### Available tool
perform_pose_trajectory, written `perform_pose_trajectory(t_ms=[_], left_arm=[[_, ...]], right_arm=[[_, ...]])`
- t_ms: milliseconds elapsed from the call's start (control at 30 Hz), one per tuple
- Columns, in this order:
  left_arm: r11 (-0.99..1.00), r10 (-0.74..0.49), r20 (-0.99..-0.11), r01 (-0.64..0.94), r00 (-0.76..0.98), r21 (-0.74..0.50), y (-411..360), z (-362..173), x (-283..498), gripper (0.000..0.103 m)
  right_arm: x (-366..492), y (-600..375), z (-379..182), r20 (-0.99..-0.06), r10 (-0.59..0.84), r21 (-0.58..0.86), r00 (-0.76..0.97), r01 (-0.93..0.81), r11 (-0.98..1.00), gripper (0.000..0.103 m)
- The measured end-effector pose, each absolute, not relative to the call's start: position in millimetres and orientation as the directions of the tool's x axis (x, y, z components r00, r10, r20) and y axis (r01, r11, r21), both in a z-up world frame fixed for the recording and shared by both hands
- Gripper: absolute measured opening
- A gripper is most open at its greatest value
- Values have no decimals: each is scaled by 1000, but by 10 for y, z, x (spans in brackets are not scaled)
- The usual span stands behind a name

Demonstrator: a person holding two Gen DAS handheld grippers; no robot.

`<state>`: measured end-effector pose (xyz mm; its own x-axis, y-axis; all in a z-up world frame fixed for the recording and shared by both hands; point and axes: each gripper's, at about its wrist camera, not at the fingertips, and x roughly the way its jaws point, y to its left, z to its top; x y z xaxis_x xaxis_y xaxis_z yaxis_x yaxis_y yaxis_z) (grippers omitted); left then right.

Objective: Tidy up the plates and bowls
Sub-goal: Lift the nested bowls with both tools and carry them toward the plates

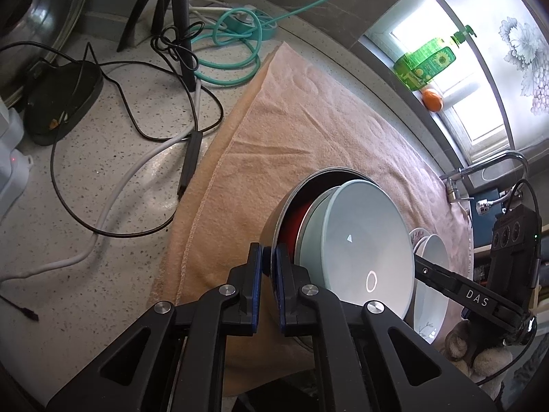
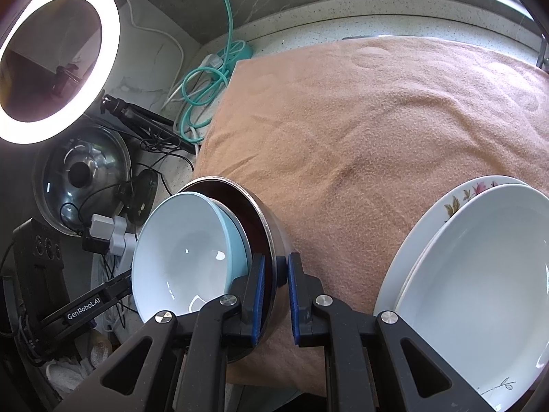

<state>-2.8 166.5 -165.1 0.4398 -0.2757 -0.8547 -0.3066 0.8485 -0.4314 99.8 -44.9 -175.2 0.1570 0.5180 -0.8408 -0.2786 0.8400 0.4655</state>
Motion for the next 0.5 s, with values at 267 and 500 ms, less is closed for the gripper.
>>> perform_pose_trajectory(t_ms=[267,500], left_arm=[[852,-268,-846,-296,460,-431,1652,-1532,-16,4],[857,-264,-835,-280,482,-432,1589,-1405,-11,4]], right_arm=[[984,-483,-1625,-826,536,479,174,-283,831,12],[971,-561,-1510,-814,550,488,186,-292,822,12]])
